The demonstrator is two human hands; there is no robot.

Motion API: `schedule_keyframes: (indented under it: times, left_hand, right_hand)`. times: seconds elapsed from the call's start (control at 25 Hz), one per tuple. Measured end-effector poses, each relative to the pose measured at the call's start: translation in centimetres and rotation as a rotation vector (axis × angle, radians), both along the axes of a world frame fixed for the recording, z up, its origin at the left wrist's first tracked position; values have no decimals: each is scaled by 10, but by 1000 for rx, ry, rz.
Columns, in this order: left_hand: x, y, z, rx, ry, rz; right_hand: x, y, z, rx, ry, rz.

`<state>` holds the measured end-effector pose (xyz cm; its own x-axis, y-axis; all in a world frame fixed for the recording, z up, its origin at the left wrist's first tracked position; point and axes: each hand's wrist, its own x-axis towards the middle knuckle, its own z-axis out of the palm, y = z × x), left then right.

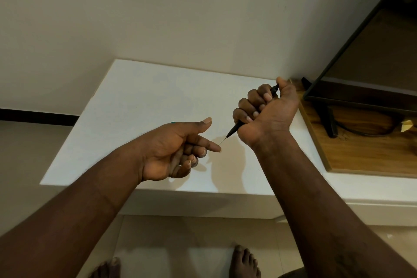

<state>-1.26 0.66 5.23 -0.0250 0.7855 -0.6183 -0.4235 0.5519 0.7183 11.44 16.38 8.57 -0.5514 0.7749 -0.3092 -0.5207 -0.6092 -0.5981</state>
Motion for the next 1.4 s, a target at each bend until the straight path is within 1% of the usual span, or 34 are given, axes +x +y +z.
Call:
schedule_keyframes:
  times: [0.76, 1.24, 1.4]
  left_hand:
    - [1, 0, 2, 37, -72, 28]
    - [2, -2, 3, 47, -170, 88]
    - [1, -1, 2, 43, -176, 100]
  right_hand:
    - [-5, -11, -3, 17, -29, 34]
    - [-6, -16, -5, 36, -36, 50]
    - [-9, -18, -5, 80, -99, 60]
